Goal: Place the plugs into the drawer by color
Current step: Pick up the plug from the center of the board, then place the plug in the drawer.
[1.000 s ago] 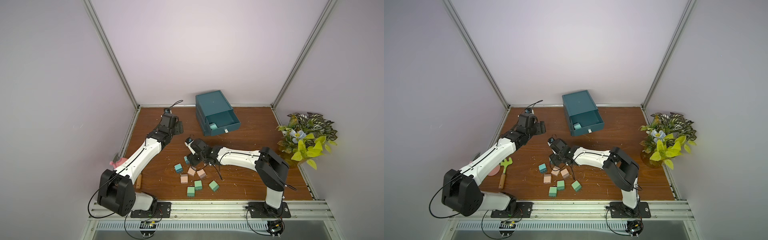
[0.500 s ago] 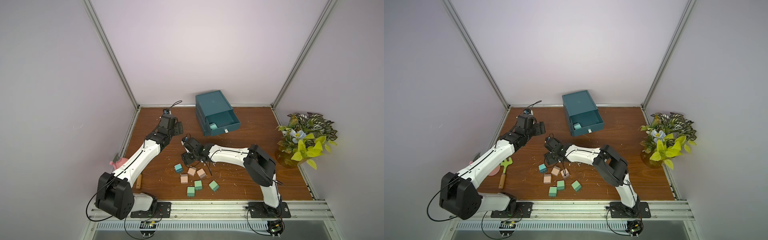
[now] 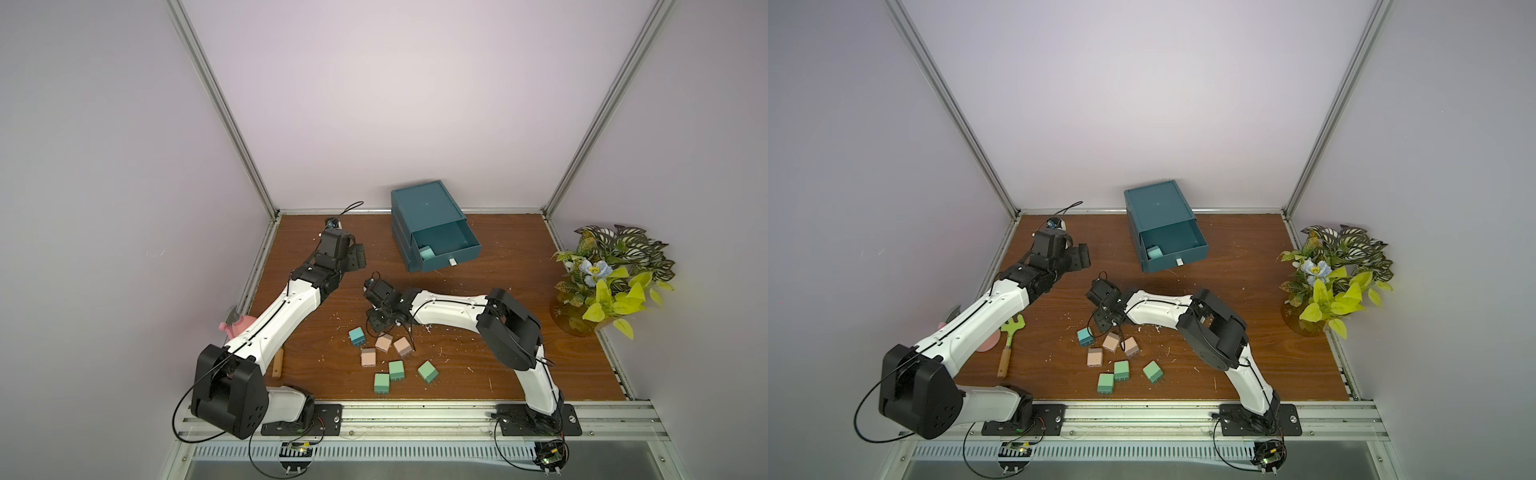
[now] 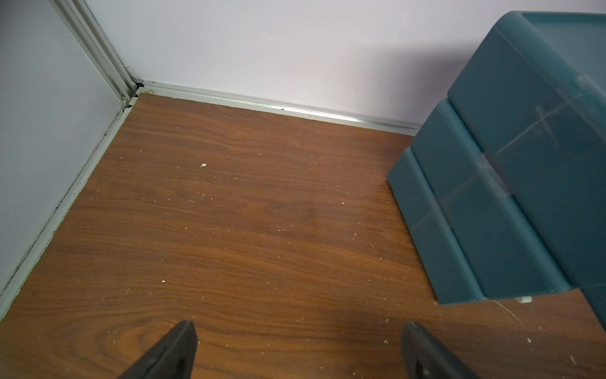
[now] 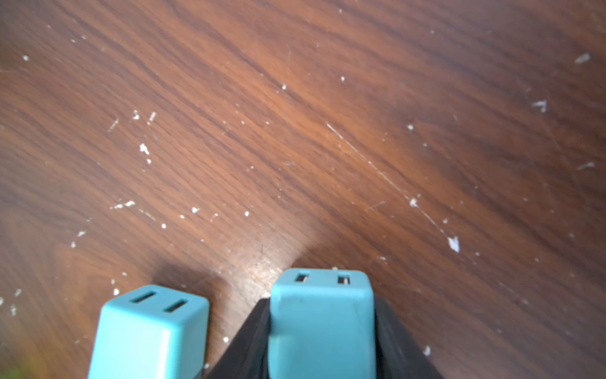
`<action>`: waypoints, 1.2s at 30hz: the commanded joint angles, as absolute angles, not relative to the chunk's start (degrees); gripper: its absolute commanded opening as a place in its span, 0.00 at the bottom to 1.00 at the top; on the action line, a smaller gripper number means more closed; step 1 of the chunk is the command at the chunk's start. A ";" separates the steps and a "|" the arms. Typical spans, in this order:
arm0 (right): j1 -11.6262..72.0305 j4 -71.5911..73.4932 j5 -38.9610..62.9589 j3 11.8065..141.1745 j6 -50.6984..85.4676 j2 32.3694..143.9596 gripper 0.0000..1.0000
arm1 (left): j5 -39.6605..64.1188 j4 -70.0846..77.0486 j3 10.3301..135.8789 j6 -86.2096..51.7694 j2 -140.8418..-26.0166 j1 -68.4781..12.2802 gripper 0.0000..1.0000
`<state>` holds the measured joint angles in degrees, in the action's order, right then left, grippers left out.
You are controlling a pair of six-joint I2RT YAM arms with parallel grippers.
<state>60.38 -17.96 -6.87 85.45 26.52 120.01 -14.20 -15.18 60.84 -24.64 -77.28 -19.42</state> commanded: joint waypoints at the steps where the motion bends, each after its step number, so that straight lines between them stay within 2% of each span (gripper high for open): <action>1: 59.92 -19.64 -9.75 88.62 25.31 112.36 0.35 | -13.55 -15.54 62.16 -24.65 -76.11 -18.72 0.93; 7: 55.51 -22.08 -12.94 89.58 21.10 102.04 0.31 | -10.09 -15.19 65.96 -24.61 -76.63 -18.72 0.92; 14: 46.70 -21.80 -17.11 90.19 14.93 92.42 0.29 | -6.07 -14.79 71.39 -25.63 -80.54 -19.35 0.91; 23: 36.53 -24.56 -13.94 95.16 10.70 95.86 0.29 | -6.20 -16.32 81.30 -26.08 -88.63 -23.96 0.91; 36: 31.31 -26.75 -11.67 95.59 10.52 100.47 0.29 | -0.11 -23.82 101.07 -33.43 -95.75 -26.17 0.90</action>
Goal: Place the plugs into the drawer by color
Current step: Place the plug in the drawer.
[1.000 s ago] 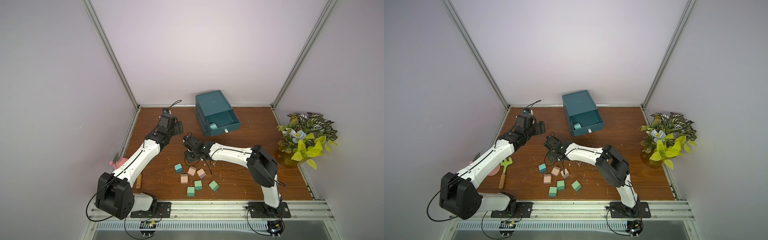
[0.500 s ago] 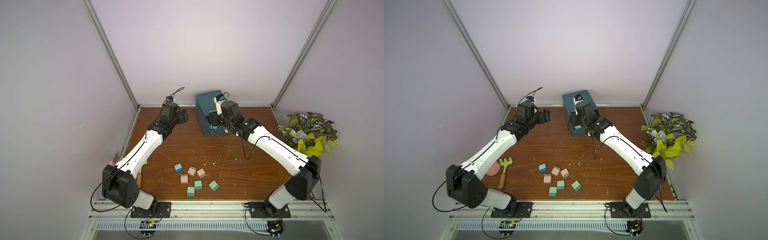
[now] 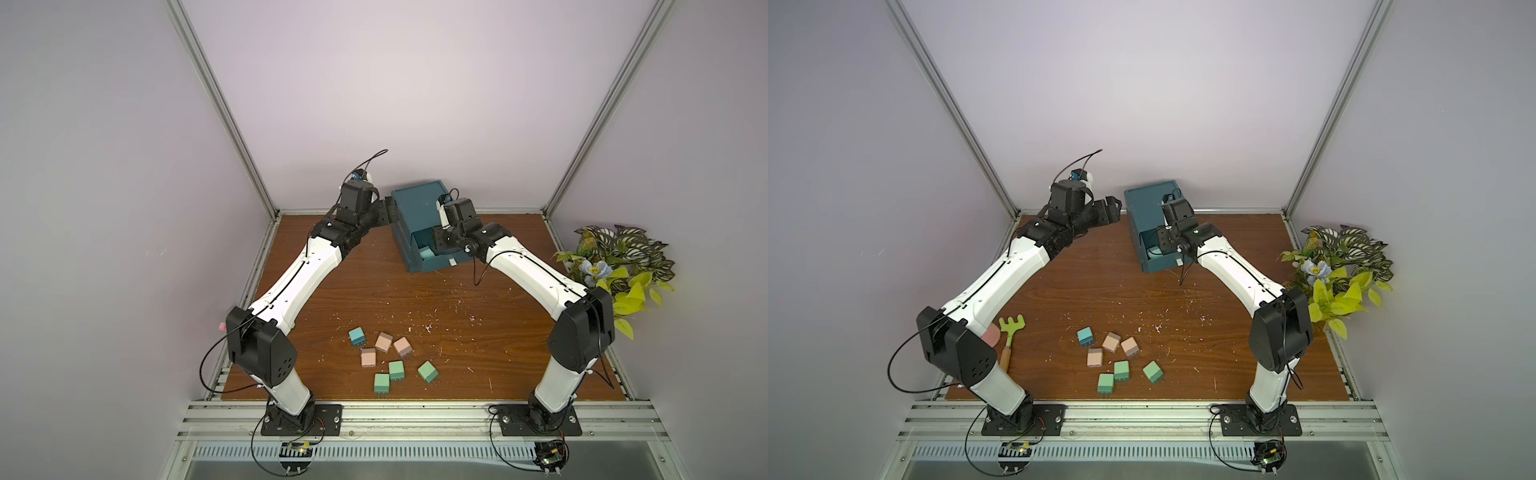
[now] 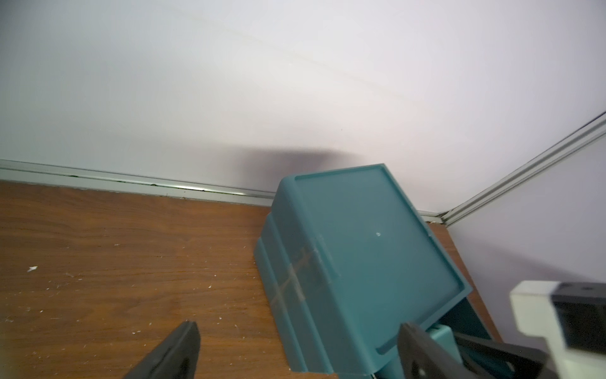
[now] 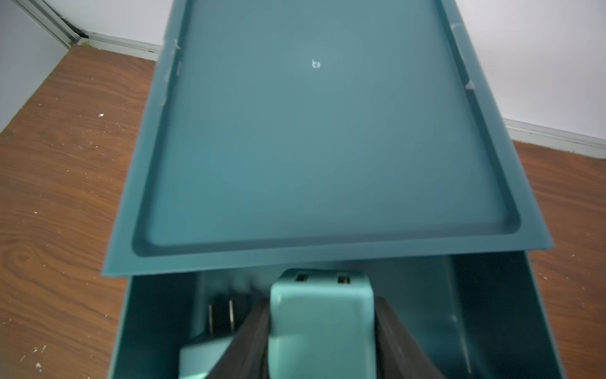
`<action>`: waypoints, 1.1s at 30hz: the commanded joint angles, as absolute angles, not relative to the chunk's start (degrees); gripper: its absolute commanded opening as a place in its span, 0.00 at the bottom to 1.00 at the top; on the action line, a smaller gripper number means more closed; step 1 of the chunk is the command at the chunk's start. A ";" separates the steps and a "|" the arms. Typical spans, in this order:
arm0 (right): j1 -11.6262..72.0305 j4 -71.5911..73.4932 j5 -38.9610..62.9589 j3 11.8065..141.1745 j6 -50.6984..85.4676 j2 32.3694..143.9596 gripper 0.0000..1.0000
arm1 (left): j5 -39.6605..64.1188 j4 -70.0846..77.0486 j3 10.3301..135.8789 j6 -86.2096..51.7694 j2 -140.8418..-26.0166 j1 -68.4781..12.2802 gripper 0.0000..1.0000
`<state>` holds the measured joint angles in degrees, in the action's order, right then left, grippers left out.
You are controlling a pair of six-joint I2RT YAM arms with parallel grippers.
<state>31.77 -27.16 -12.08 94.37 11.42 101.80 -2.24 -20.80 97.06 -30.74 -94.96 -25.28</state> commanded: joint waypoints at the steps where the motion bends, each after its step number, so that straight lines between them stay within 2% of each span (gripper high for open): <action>1: 31.27 -26.74 -11.81 95.46 10.52 100.67 0.29 | -0.34 -24.88 102.85 -34.17 -96.25 -26.47 0.90; 13: 31.22 -30.13 -10.88 100.94 11.74 106.40 0.27 | 1.08 -26.25 109.86 -35.01 -96.22 -27.42 0.94; 33: 31.28 -32.63 -11.75 100.82 11.67 105.91 0.28 | -1.13 -26.08 106.15 -33.30 -92.31 -27.42 0.96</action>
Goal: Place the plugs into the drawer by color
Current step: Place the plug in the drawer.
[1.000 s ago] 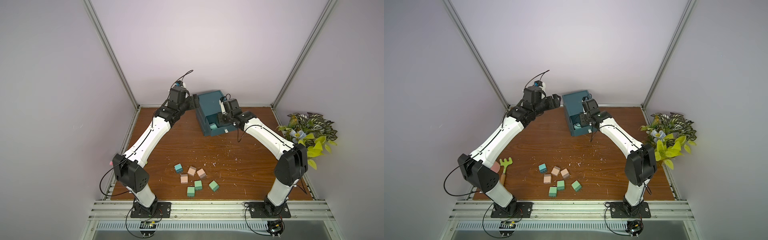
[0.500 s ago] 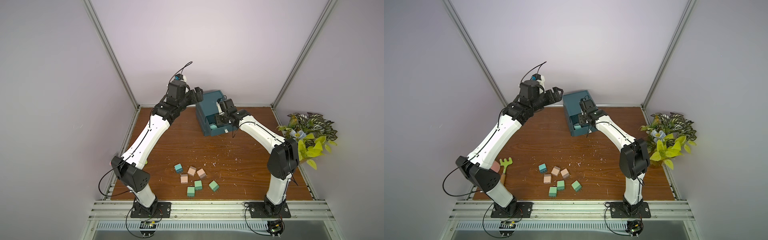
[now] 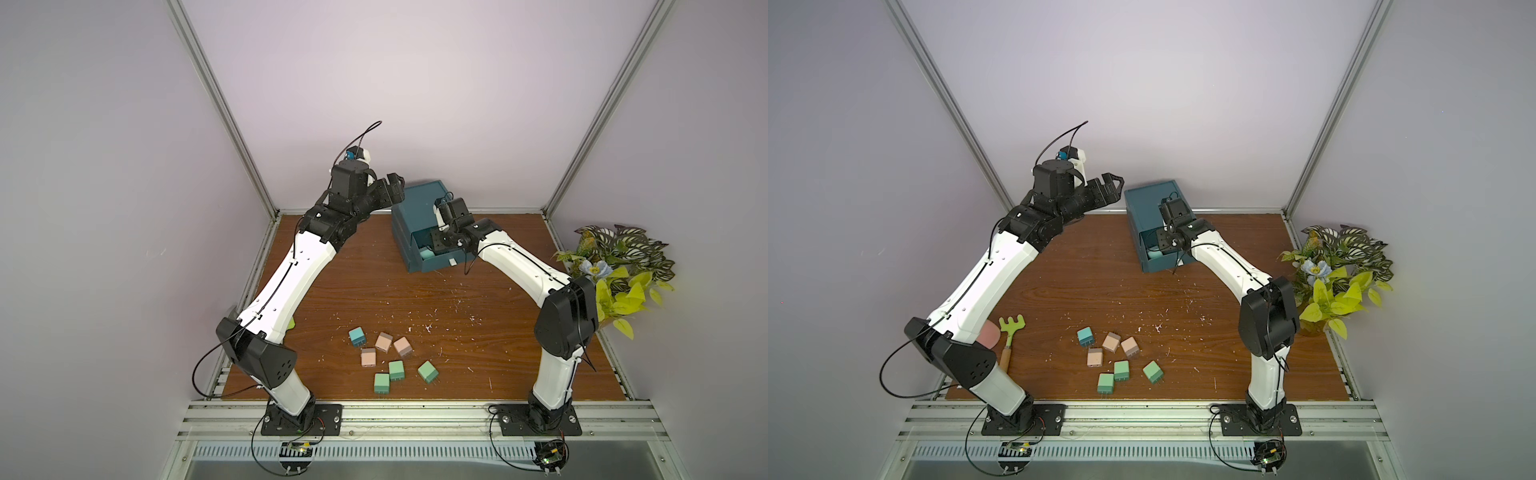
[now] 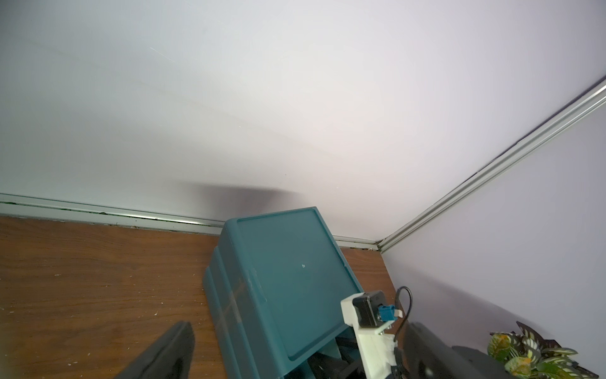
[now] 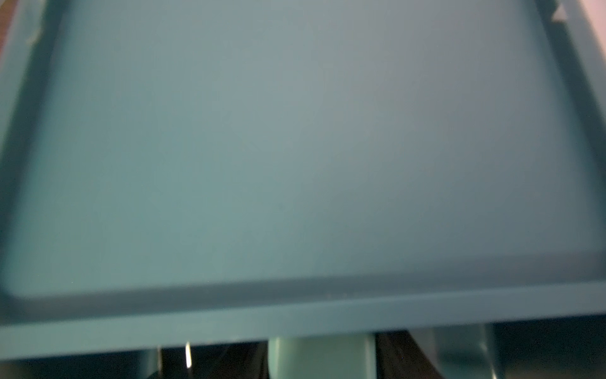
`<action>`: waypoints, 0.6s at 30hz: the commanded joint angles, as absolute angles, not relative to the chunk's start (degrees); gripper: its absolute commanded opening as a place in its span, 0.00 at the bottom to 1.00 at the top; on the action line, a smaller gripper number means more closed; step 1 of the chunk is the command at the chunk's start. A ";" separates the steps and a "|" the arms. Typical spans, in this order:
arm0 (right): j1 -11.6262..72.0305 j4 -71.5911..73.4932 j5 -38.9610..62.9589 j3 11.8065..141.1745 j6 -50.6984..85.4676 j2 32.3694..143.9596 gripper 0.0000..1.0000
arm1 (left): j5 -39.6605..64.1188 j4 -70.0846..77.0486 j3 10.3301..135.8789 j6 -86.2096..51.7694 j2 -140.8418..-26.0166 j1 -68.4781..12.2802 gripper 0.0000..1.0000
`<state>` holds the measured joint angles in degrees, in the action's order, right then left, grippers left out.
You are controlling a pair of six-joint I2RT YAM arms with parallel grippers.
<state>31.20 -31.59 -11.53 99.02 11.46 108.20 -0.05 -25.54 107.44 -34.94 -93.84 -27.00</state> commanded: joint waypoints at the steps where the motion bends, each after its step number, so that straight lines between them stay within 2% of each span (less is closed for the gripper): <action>1: 31.27 -32.89 -11.93 100.96 11.62 106.05 0.28 | -1.81 -26.08 105.41 -32.97 -92.20 -27.42 0.96; 4: 31.23 -33.00 -12.04 101.20 11.31 106.43 0.33 | -2.39 -25.94 103.15 -31.45 -92.02 -27.38 0.96; 7: 31.25 -33.65 -12.71 102.16 10.88 106.38 0.46 | -3.26 -25.59 100.16 -29.90 -91.87 -27.34 0.95; 10: 31.26 -33.69 -13.96 103.06 10.20 105.09 0.55 | -3.43 -23.79 95.78 -28.86 -90.54 -26.45 0.94; 15: 31.28 -33.20 -13.11 104.29 9.57 101.85 0.63 | -1.05 -17.40 85.47 -26.85 -85.02 -23.82 0.94; 18: 31.73 -31.86 -10.59 102.71 9.55 98.53 0.64 | -3.42 -14.49 77.85 -25.49 -81.27 -22.49 0.96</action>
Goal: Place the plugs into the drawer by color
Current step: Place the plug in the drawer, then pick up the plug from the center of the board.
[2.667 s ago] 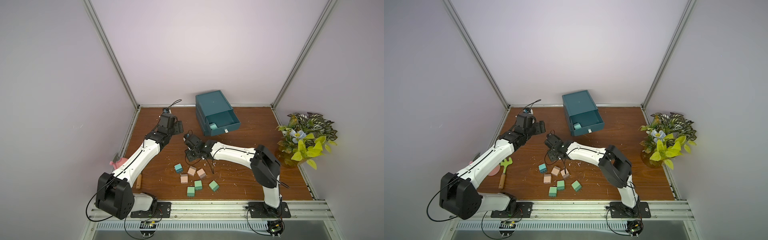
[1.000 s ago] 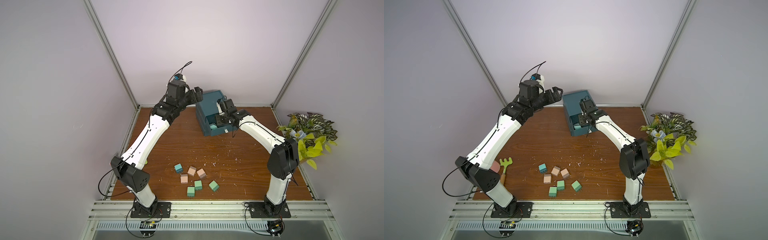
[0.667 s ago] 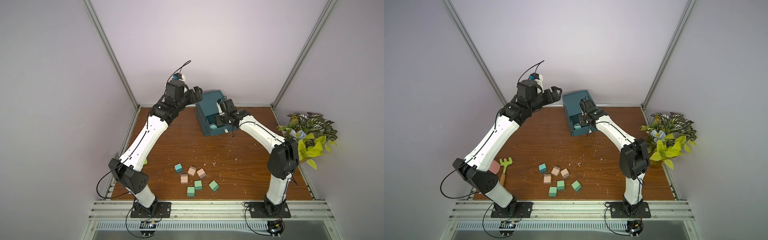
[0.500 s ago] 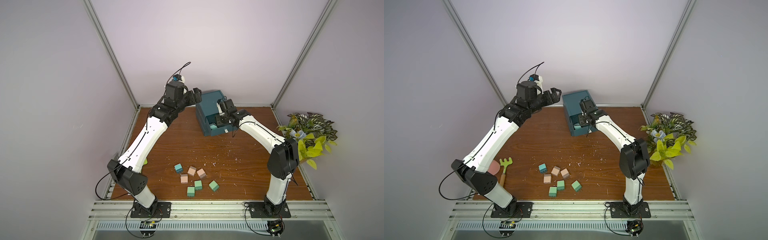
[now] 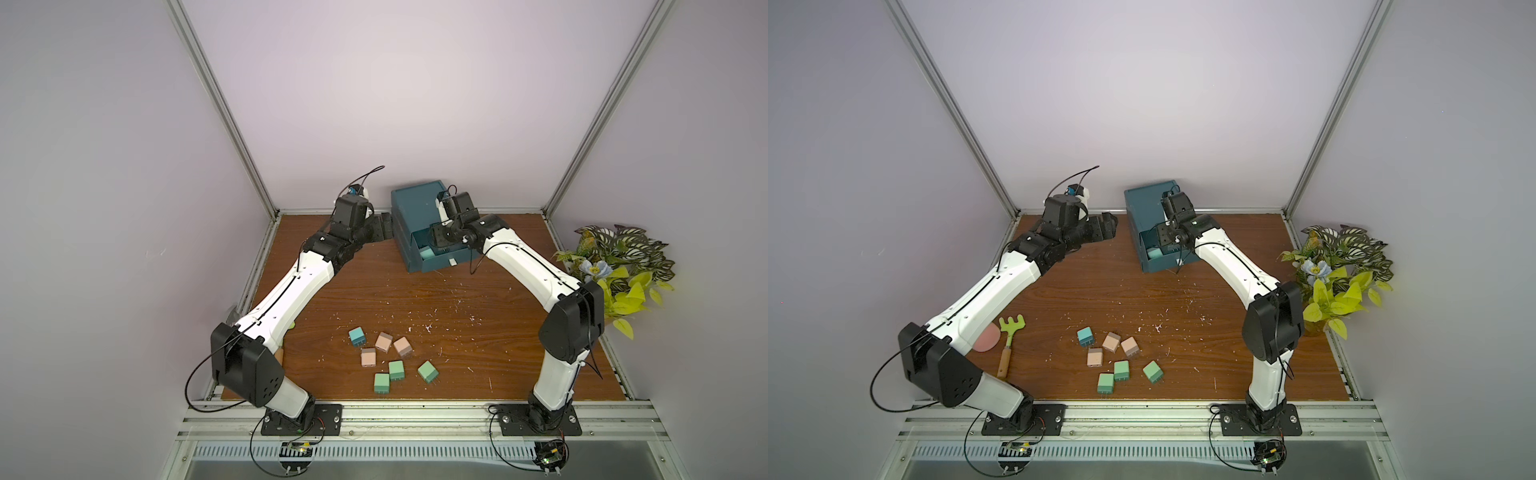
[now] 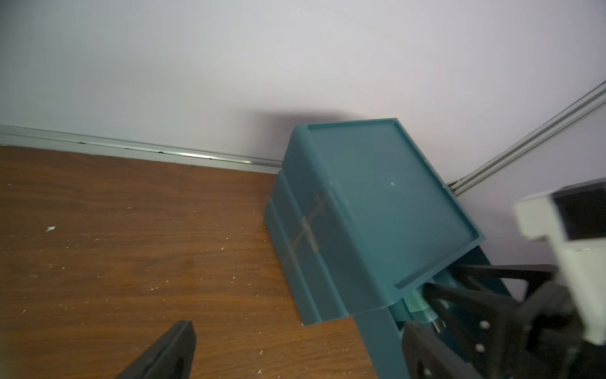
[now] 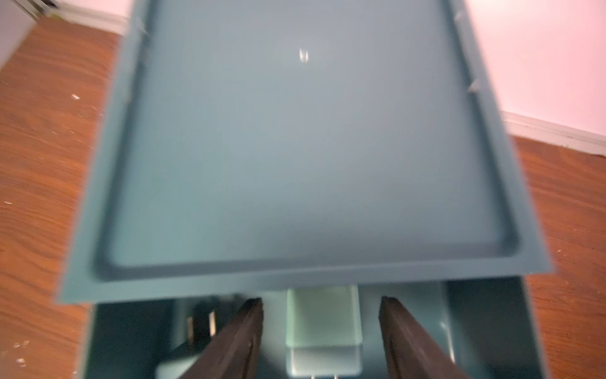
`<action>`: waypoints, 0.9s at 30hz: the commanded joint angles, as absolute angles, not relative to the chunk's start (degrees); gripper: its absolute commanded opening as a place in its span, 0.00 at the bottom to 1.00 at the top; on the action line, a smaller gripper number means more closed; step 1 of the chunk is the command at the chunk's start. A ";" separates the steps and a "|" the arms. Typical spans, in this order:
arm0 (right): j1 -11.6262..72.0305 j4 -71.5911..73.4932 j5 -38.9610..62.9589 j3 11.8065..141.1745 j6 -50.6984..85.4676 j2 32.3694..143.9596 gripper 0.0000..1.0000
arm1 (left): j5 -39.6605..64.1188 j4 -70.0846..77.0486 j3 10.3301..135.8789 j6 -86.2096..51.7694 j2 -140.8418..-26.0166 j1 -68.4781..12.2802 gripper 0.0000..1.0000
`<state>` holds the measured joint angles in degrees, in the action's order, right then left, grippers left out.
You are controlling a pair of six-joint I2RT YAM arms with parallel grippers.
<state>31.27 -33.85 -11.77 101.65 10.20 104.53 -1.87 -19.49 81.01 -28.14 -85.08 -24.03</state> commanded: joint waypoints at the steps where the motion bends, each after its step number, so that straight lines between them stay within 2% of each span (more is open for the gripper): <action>1: 32.37 -30.72 -9.72 101.14 9.74 97.15 0.64 | -5.00 -14.58 76.54 -25.17 -80.51 -22.05 0.96; 5: 38.42 -24.73 -7.62 93.16 10.90 92.05 0.64 | -11.25 -15.33 72.23 -23.50 -78.90 -21.22 0.98; 8: 45.98 -19.39 -7.55 85.83 11.47 90.48 0.64 | -15.24 -15.36 69.46 -23.14 -78.27 -20.93 0.99; 15: 61.50 -0.07 1.11 66.87 9.71 93.42 0.69 | -19.09 -16.02 66.72 -24.59 -79.99 -18.11 0.99; 20: 66.55 4.50 2.38 64.78 7.37 100.34 0.70 | -15.79 -17.01 66.71 -27.97 -81.37 -13.70 0.99; 27: 67.24 5.10 1.90 68.29 7.03 107.01 0.72 | -15.27 -16.11 65.40 -27.95 -81.03 -13.11 0.99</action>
